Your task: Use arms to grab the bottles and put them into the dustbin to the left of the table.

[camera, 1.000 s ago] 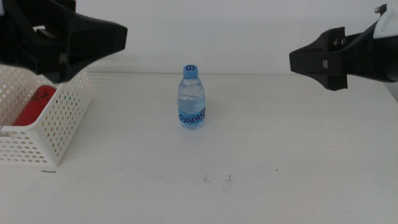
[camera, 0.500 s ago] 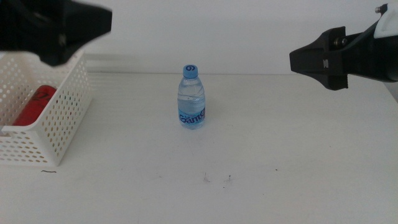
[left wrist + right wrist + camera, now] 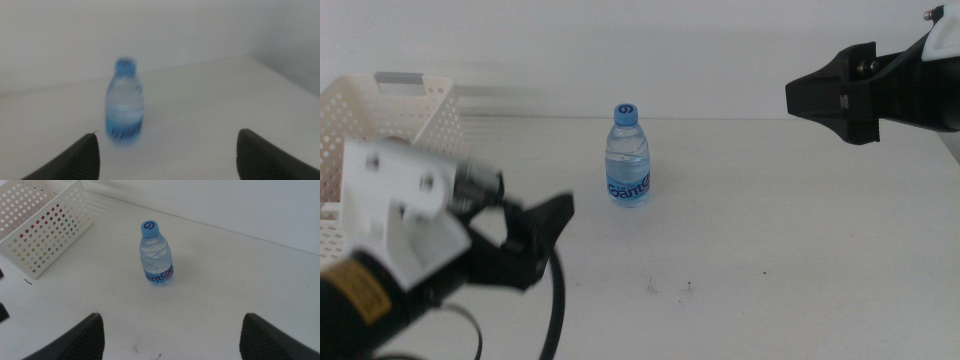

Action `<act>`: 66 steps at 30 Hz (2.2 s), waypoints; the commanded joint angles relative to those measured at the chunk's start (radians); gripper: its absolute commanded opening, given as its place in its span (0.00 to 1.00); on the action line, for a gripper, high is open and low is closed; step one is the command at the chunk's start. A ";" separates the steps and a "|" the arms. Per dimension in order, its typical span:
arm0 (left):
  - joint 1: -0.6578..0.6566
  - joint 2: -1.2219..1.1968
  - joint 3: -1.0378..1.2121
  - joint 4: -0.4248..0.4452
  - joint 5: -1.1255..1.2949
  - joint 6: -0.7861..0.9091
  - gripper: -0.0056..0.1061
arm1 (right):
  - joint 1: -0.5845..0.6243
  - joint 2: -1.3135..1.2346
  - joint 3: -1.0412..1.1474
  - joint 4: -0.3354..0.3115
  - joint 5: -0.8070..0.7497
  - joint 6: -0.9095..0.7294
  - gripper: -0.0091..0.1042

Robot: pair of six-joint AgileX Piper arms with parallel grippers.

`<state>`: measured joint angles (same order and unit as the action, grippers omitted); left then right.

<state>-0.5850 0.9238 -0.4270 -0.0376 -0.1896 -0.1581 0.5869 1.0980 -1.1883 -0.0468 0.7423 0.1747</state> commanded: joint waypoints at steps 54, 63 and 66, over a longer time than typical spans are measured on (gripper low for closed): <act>0.345 1.197 -0.416 0.576 -0.919 -0.180 0.89 | 0.005 -0.006 -0.007 -0.002 -0.009 -0.011 0.88; 0.315 1.284 -0.575 0.588 -0.828 -0.243 0.89 | 0.005 -0.006 -0.007 -0.002 -0.009 -0.011 0.88; 0.295 1.315 -0.630 0.585 -0.808 -0.248 0.89 | 0.005 -0.006 -0.007 -0.002 -0.009 -0.011 0.88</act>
<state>-0.2774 2.2256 -1.0302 0.5493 -1.0115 -0.3862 0.5869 1.0980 -1.1889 -0.0468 0.7423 0.1731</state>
